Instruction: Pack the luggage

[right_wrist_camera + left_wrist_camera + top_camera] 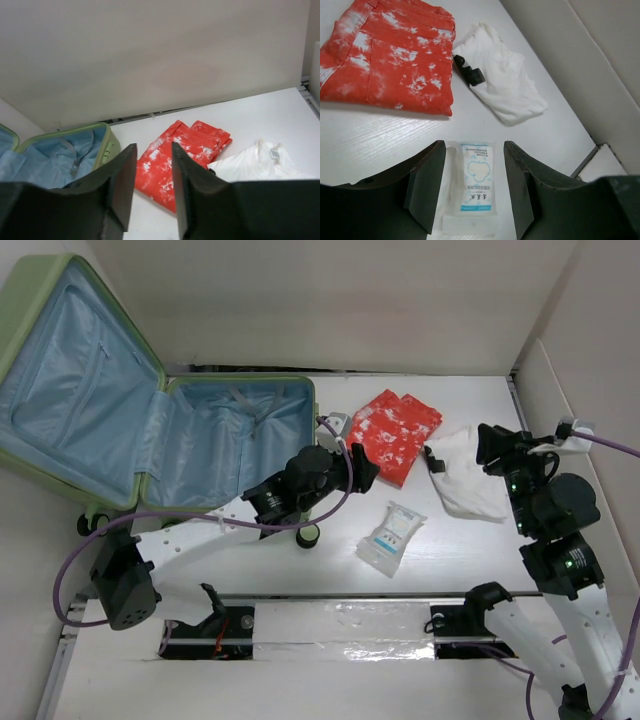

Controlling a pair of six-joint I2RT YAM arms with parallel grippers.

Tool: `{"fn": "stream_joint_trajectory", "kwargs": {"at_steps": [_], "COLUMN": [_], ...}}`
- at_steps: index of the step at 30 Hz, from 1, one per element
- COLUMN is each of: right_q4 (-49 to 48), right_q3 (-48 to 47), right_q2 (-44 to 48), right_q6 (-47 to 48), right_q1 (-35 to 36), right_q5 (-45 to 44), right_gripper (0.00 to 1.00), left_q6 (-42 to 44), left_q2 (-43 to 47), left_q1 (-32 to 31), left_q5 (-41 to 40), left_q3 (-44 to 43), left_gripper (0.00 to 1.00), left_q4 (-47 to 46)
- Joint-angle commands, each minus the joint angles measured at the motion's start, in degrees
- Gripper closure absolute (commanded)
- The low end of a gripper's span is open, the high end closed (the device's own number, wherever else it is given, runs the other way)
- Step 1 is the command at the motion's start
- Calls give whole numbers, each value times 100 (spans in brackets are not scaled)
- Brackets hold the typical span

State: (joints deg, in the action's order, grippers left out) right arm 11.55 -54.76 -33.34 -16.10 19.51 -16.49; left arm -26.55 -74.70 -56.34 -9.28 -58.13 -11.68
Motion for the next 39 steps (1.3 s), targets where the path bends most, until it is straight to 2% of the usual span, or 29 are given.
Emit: {"fn": "stream_joint_trajectory", "kwargs": {"at_steps": [1,2,3,5,7,8,9,15,17,18,20,21,22,27,30,34,36,38,39], "right_q4": [23,5,-56,-74,-92,-100,-118,-118,-136,-188,-215,-232,-241,-302,-294,-294,-311,-311,-320], "right_q3": [-140,-88,-52,-17,9,9,9,45,106,124,133,133,133,141,133,150,168,176,176], "right_q2": [-41,-49,-58,-58,-85,-85,-93,-128,-120,-129,-137,-155,-164,-251,-287,-287,-304,-339,-357], "right_q6": [107,107,89,98,98,115,124,133,124,116,124,116,124,133,142,151,151,142,151], "right_q1": [-35,-35,-35,-35,-35,-35,-35,-35,-35,-35,-35,-35,-35,-35,-35,-35,-35,-35,-35], "right_q5": [40,84,111,129,129,129,120,146,198,225,313,331,339,453,506,542,577,629,656], "right_gripper": [57,60,75,89,100,100,100,100,99,99,98,98,98,95,94,92,91,91,91], "left_q6": [-96,-123,-149,-228,-184,-202,-176,-236,-404,-448,-553,-571,-571,-449,-255,-18,44,140,176], "left_q2": [-1,16,16,34,34,-1,-27,-335,-457,-476,-580,-633,-704,-1573,-2048,-2488,-2646,-2830,-2875], "left_q1": [-26,-27,-27,-96,-263,-333,-404,-931,-1001,-1002,-1072,-1072,-1072,-1195,-1195,-950,-827,-826,-826], "left_q5": [-127,-83,48,75,-3,-65,-213,-637,-619,-663,-707,-646,-602,-514,-259,293,636,629,646], "left_q3": [-181,-94,11,134,275,337,355,416,504,539,653,688,689,329,127,-67,-76,-207,-242], "left_gripper": [53,53,56,63,78,85,98,100,91,78,63,47,42,36,32,32,34,36,44], "left_q4": [-343,-439,-484,-537,-651,-642,-564,-28,87,174,236,237,254,430,307,9,-237,-221,-194]}}
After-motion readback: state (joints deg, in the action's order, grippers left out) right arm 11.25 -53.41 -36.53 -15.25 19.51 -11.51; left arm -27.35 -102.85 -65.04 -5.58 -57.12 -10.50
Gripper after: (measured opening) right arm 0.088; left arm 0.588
